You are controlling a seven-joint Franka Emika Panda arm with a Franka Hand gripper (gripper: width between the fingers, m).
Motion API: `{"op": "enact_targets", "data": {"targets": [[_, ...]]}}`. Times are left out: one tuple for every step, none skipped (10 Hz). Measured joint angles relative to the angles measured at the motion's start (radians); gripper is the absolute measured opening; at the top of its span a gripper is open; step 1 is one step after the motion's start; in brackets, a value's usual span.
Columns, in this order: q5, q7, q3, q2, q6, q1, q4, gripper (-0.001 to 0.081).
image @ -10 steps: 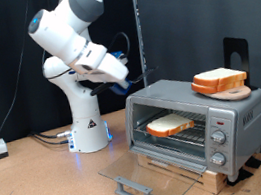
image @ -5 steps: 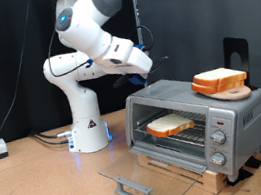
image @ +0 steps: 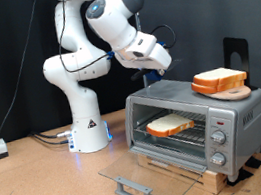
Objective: Make a piece of toast with the oven
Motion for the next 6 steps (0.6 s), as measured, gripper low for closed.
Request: {"op": "enact_targets", "data": {"targets": [[0.0, -0.001, 0.0, 0.002, 0.0, -0.001, 0.0, 0.0394], [0.003, 0.03, 0.003, 0.001, 0.007, -0.003, -0.006, 0.0394], [0.004, 0.048, 0.011, -0.006, 0.021, -0.002, -0.021, 0.0394], [0.005, 0.052, 0.024, -0.022, 0.033, 0.0, -0.041, 0.0394], [0.022, 0.059, 0.039, -0.039, 0.045, 0.002, -0.059, 0.0394], [0.055, 0.064, 0.059, -0.052, 0.062, 0.008, -0.069, 0.0394]]}}
